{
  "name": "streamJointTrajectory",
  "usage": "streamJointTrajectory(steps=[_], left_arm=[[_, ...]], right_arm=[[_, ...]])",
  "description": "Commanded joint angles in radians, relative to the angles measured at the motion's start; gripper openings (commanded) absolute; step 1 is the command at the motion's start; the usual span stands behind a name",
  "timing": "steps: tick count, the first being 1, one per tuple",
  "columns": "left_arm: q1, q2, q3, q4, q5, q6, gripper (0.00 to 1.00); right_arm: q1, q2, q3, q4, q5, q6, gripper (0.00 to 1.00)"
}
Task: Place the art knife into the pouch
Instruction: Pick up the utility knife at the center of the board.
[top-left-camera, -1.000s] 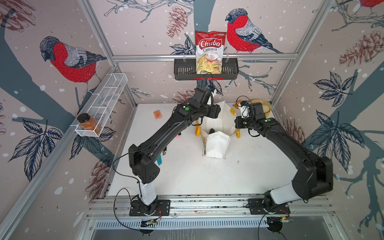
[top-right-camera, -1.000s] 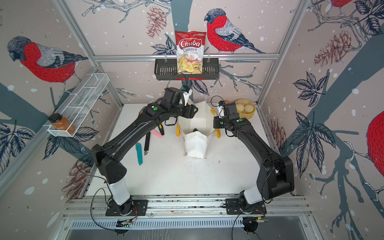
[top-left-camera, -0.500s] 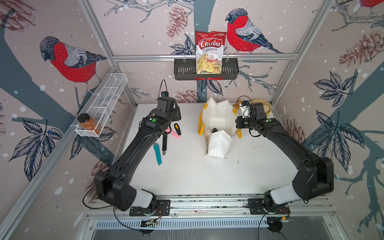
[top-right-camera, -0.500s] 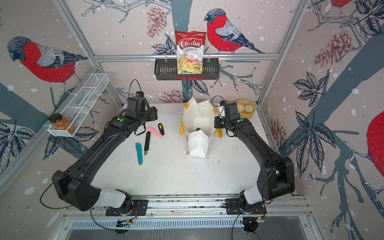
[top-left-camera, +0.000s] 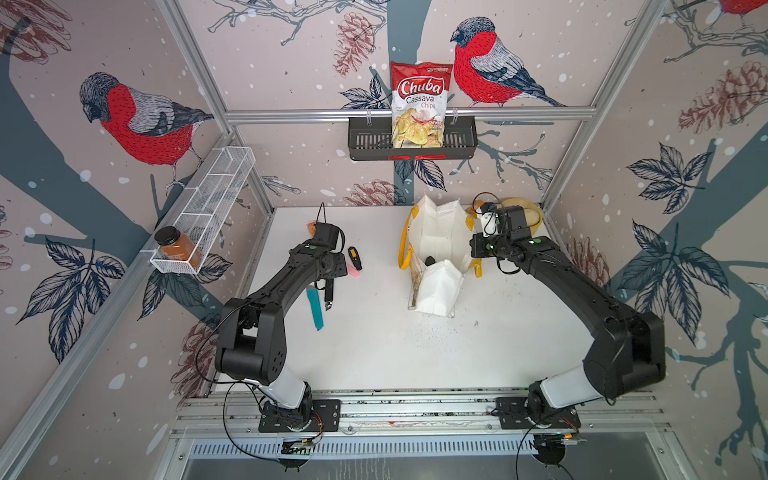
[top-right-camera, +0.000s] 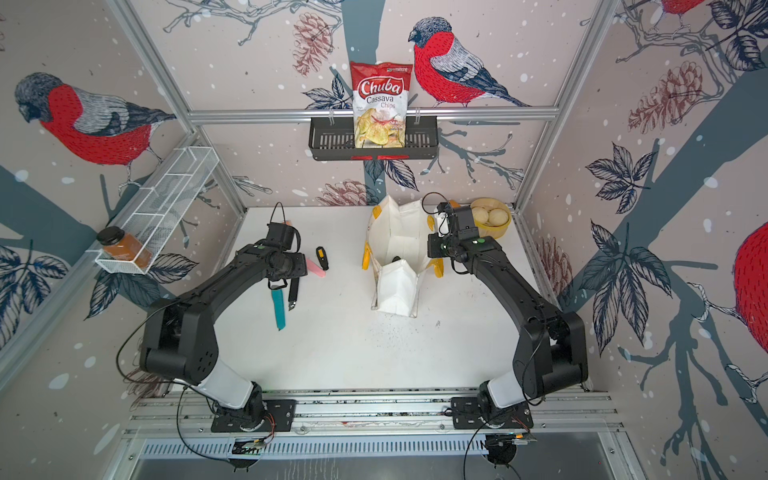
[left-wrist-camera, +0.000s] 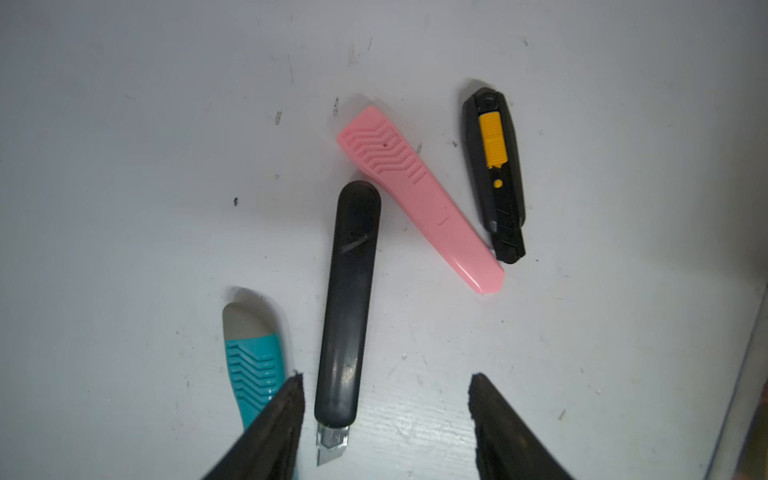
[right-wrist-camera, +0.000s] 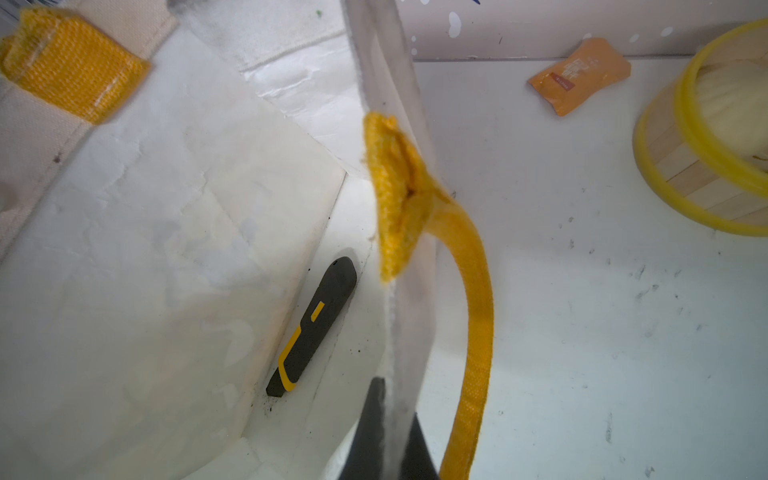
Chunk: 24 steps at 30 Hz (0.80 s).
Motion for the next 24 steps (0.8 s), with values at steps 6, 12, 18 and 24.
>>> streamJointTrajectory(steps=[6, 12, 18, 24], left_arm=[[0.031, 0.084, -0.018, 0.087, 0.063, 0.012, 0.61], [0.031, 0.132, -0.041, 0.117, 0.056, -0.005, 0.60], [0.039, 0.157, -0.061, 0.138, 0.044, -0.015, 0.59], [0.041, 0.170, -0.068, 0.140, 0.037, -0.014, 0.56]], right_arm=[[0.003, 0.009, -0.008, 0.034, -0.014, 0.001, 0.00], [0.004, 0.013, -0.007, 0.033, -0.018, 0.000, 0.00], [0.004, 0.013, -0.010, 0.035, -0.020, 0.000, 0.00], [0.005, 0.014, -0.010, 0.042, -0.029, 0.002, 0.00]])
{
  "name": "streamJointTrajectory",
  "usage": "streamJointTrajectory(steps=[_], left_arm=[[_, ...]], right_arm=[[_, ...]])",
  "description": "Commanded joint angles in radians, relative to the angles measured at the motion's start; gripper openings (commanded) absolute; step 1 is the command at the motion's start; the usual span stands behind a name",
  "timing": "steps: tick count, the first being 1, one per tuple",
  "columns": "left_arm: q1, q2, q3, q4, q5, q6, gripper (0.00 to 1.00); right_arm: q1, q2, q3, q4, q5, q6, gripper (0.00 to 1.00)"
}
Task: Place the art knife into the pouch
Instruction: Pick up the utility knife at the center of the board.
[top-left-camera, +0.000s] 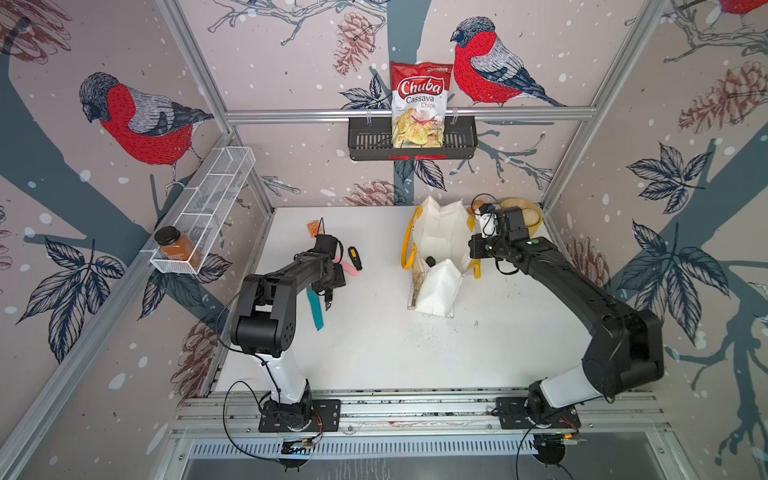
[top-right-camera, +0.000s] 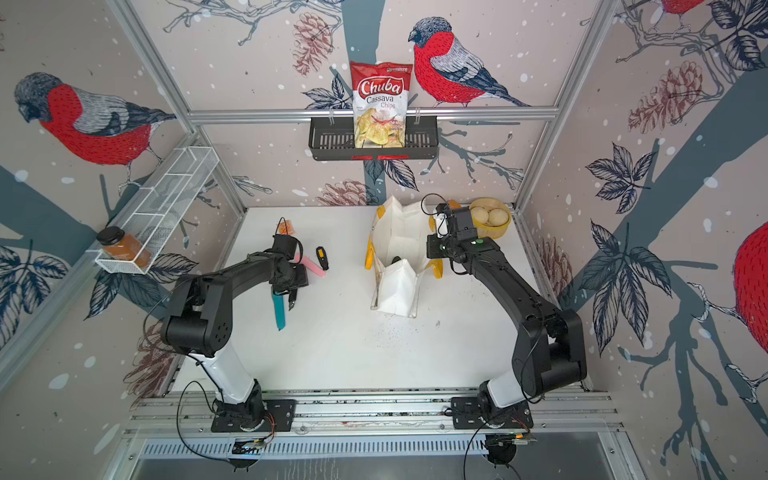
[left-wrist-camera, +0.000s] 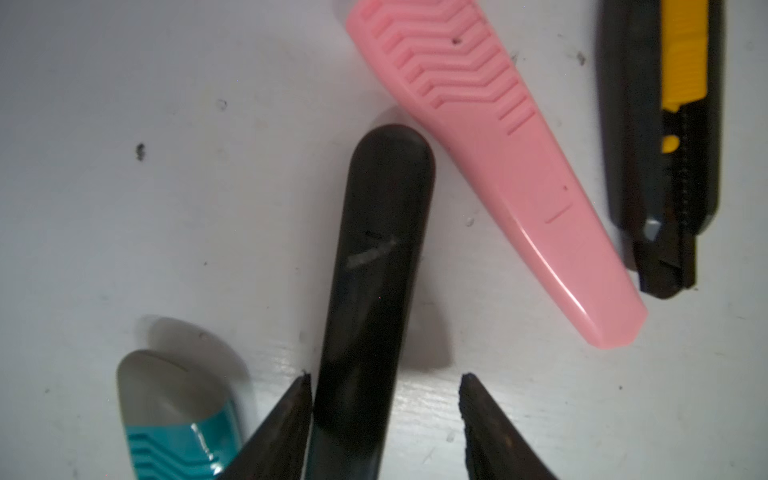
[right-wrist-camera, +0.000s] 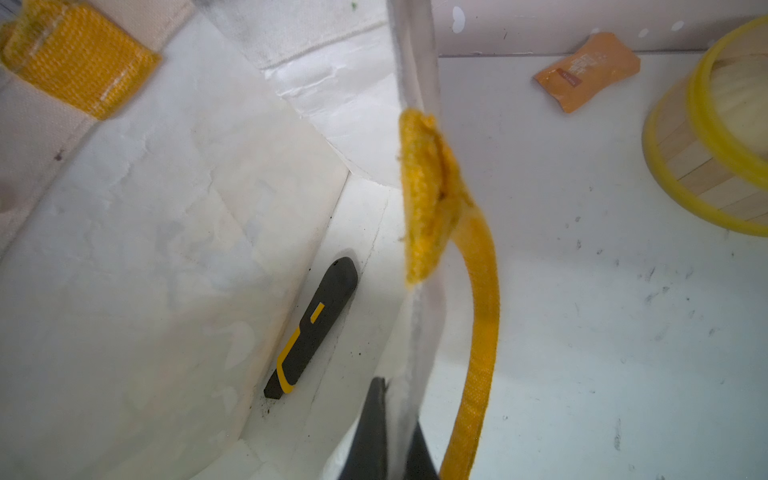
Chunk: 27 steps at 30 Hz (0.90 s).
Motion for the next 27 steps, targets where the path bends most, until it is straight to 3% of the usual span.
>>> streamJointTrajectory(steps=[1, 11, 21, 27], left_arm=[[0.002, 0.008, -0.003, 0.018, -0.014, -0.006, 0.55], [-0.009, 0.047, 0.003, -0.001, -0.045, 0.002, 0.35], [-0.030, 0.070, 0.017, -0.016, -0.055, 0.009, 0.28], [-0.055, 0.014, 0.065, -0.065, -0.053, 0.013, 0.28]], right_arm=[[0.004, 0.004, -0.001, 0.024, -0.022, 0.004, 0.00], [0.004, -0.001, -0.005, 0.025, -0.029, 0.001, 0.00], [0.004, -0.006, -0.002, 0.026, -0.034, 0.001, 0.00], [0.004, -0.003, 0.000, 0.024, -0.039, -0.002, 0.00]])
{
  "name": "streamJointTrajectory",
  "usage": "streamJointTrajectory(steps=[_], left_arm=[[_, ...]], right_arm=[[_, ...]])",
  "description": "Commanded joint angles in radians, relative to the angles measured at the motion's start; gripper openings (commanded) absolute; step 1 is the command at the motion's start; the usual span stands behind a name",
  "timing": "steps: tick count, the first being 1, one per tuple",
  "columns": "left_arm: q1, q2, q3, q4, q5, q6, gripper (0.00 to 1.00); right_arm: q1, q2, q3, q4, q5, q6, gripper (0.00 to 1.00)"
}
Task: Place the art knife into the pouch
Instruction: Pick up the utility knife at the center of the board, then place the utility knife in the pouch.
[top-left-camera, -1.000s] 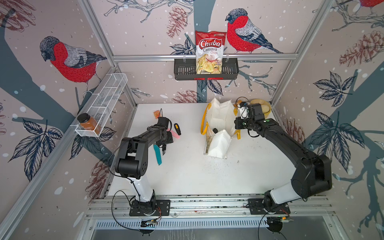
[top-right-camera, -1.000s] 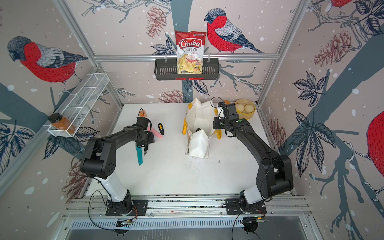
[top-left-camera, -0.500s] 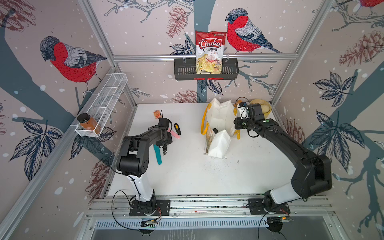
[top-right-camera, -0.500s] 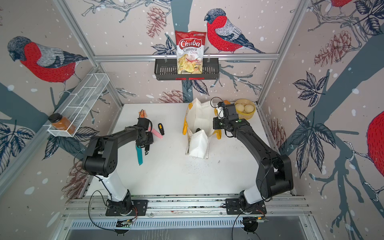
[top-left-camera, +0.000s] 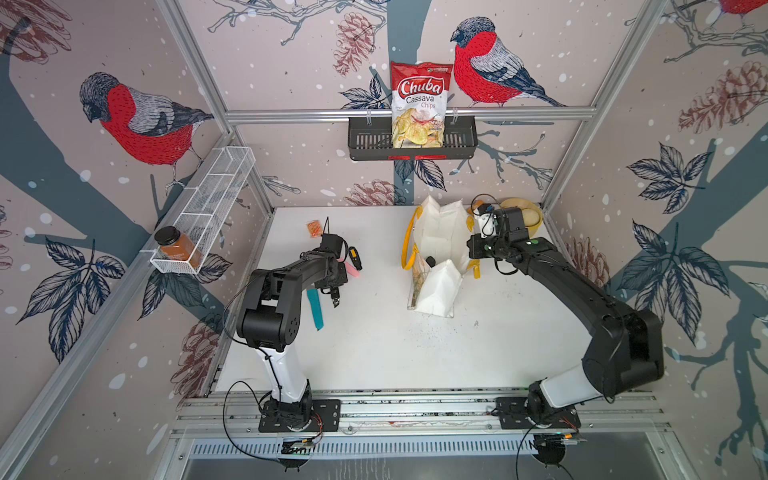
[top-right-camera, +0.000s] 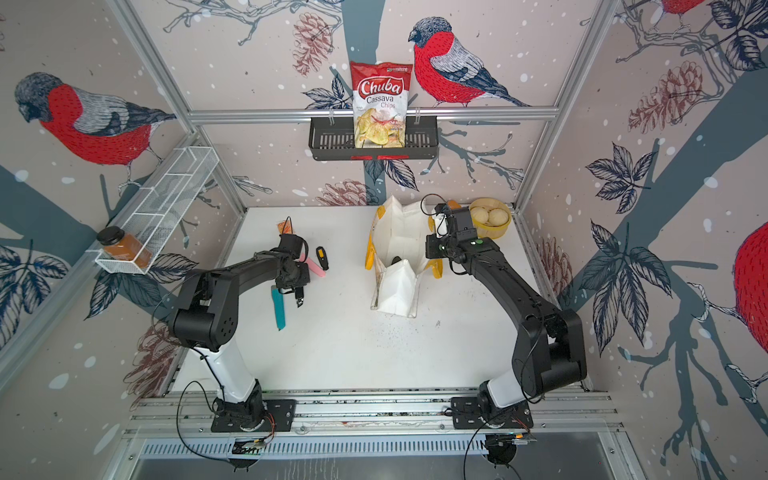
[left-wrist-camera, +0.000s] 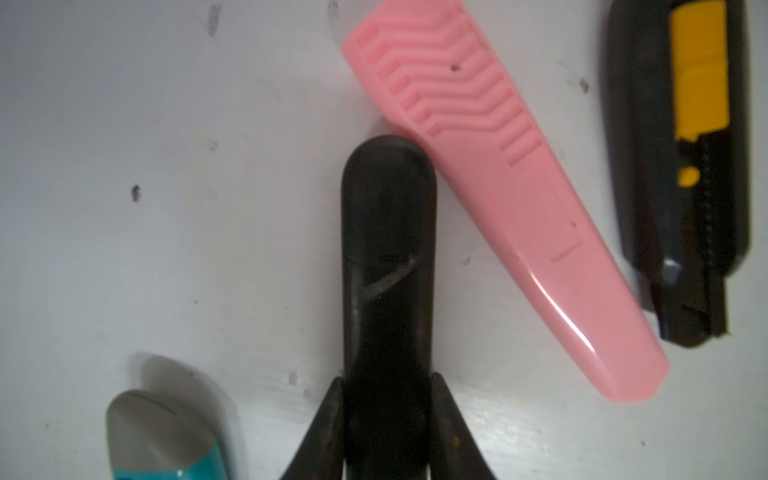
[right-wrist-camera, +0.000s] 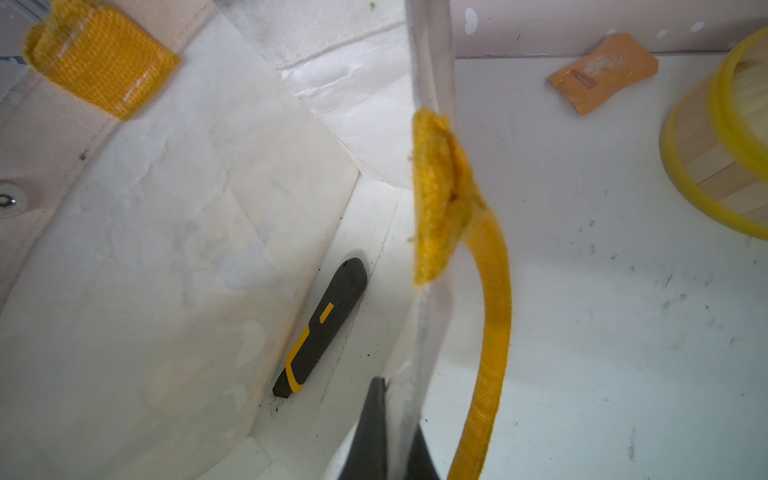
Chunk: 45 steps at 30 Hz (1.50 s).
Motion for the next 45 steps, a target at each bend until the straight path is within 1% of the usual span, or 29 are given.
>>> streamJointTrajectory(steps=[1, 10, 15, 19, 23, 26, 28, 30, 33, 38, 45], left_arm=[[-0.021, -0.039, 0.041, -0.073, -0.002, 0.009, 0.28], [-0.099, -0.127, 0.226, -0.192, -0.025, 0.003, 0.28], [-0.182, -0.119, 0.428, -0.245, -0.020, 0.009, 0.28], [-0.267, -0.056, 0.648, -0.288, -0.027, 0.012, 0.29], [-0.348, 0.054, 0.920, -0.353, -0.040, 0.029, 0.29], [-0.425, 0.134, 1.092, -0.365, -0.072, 0.061, 0.29], [-0.462, 0.181, 1.188, -0.371, -0.090, 0.074, 0.29], [-0.483, 0.213, 1.251, -0.355, -0.065, 0.074, 0.29], [-0.517, 0.241, 1.260, -0.286, -0.013, 0.075, 0.31], [-0.545, 0.294, 1.267, -0.256, 0.046, 0.068, 0.31], [-0.561, 0.346, 1.194, -0.183, 0.101, 0.070, 0.30]], right_arm=[[0.004, -0.003, 0.006, 0.010, -0.017, -0.002, 0.00], [0.004, -0.007, 0.007, 0.010, -0.016, -0.007, 0.00], [0.005, 0.004, 0.013, 0.008, -0.025, -0.007, 0.00], [0.007, -0.006, 0.004, 0.019, -0.027, -0.002, 0.00], [0.009, -0.010, 0.003, 0.017, -0.030, -0.004, 0.00], [0.009, -0.018, -0.006, 0.021, -0.028, -0.005, 0.00], [0.008, -0.026, -0.012, 0.022, -0.027, -0.004, 0.00], [0.008, -0.033, -0.019, 0.029, -0.027, -0.002, 0.00], [0.007, -0.038, -0.022, 0.036, -0.034, 0.001, 0.00], [0.008, -0.036, -0.022, 0.037, -0.041, 0.005, 0.00], [0.010, -0.032, -0.023, 0.042, -0.053, 0.007, 0.00]])
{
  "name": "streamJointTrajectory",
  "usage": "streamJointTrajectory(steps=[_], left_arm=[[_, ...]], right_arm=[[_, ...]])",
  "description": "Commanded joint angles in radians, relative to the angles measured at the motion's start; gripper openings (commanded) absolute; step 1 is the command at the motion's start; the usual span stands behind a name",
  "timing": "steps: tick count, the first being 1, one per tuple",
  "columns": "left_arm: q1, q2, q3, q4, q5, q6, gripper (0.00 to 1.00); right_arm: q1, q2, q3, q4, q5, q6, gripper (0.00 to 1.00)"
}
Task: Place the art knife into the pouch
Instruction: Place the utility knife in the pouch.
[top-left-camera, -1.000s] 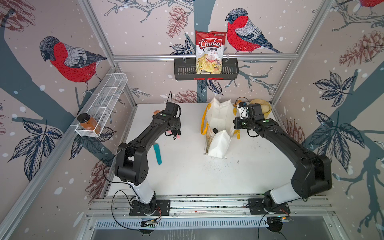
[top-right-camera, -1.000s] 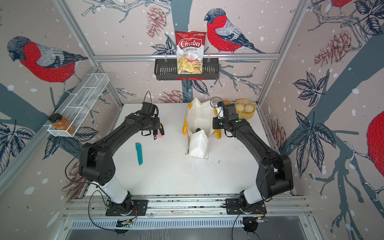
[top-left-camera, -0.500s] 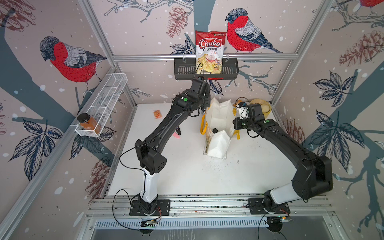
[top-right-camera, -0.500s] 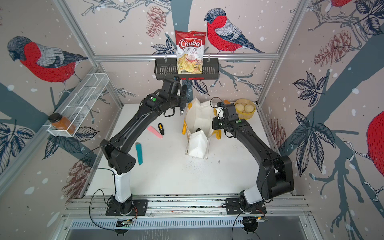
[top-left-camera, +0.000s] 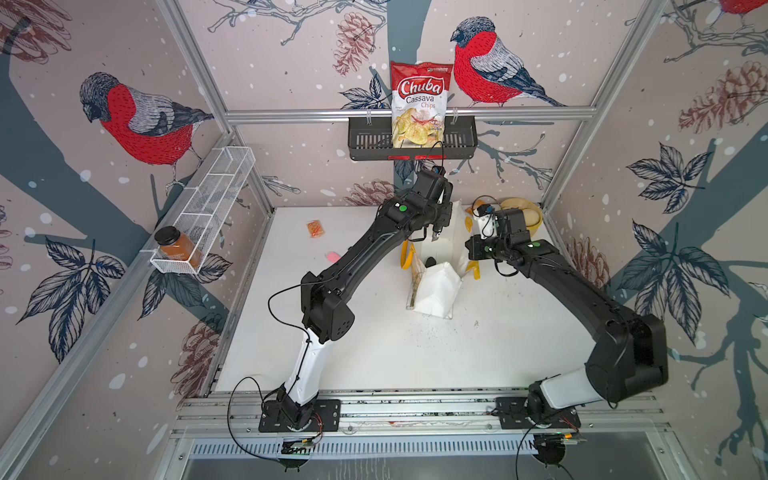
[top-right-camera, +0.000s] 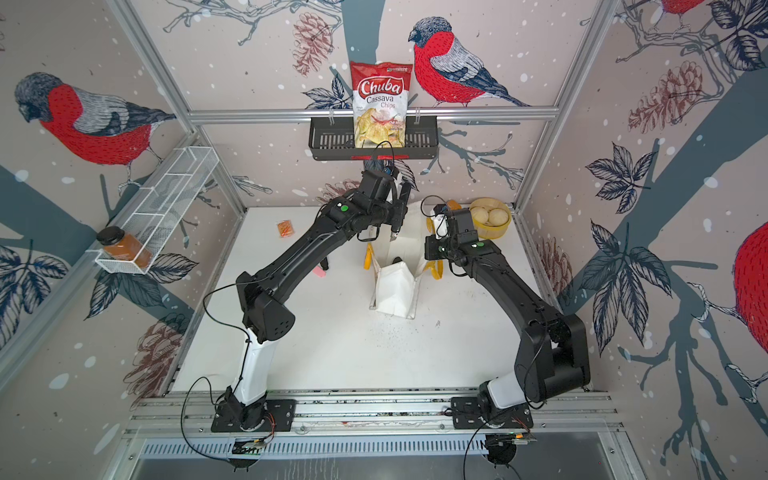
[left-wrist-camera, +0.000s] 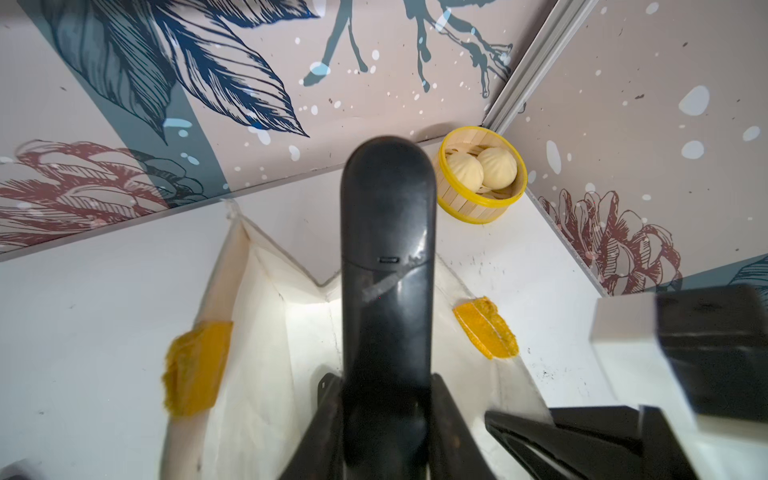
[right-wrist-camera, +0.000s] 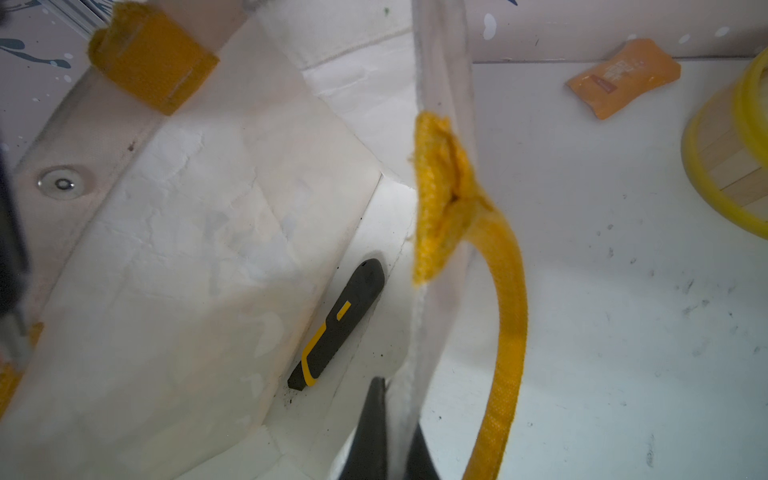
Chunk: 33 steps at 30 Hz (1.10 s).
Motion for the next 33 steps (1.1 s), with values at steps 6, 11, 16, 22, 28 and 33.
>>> streamJointTrajectory(steps=[6, 11, 16, 22, 28, 33], left_arm=[[-0.007, 0.044, -0.044, 0.092, 0.056, 0.027, 0.29], [-0.008, 0.033, -0.111, 0.112, 0.060, 0.033, 0.29], [-0.008, 0.044, -0.156, 0.130, 0.078, 0.037, 0.29], [-0.005, 0.165, -0.010, 0.040, 0.119, 0.032, 0.29], [-0.006, 0.227, 0.065, -0.025, 0.124, 0.040, 0.29], [-0.006, 0.220, 0.004, -0.033, 0.124, 0.055, 0.29]], right_arm=[[0.003, -0.001, 0.000, 0.025, -0.016, 0.001, 0.00], [0.002, 0.004, -0.001, 0.027, -0.016, 0.001, 0.00], [0.003, 0.007, -0.001, 0.029, -0.022, 0.003, 0.00], [0.009, 0.003, -0.003, 0.031, -0.025, -0.002, 0.00], [0.019, 0.009, 0.001, 0.032, -0.029, -0.008, 0.00], [0.020, 0.009, 0.002, 0.038, -0.031, -0.007, 0.00]])
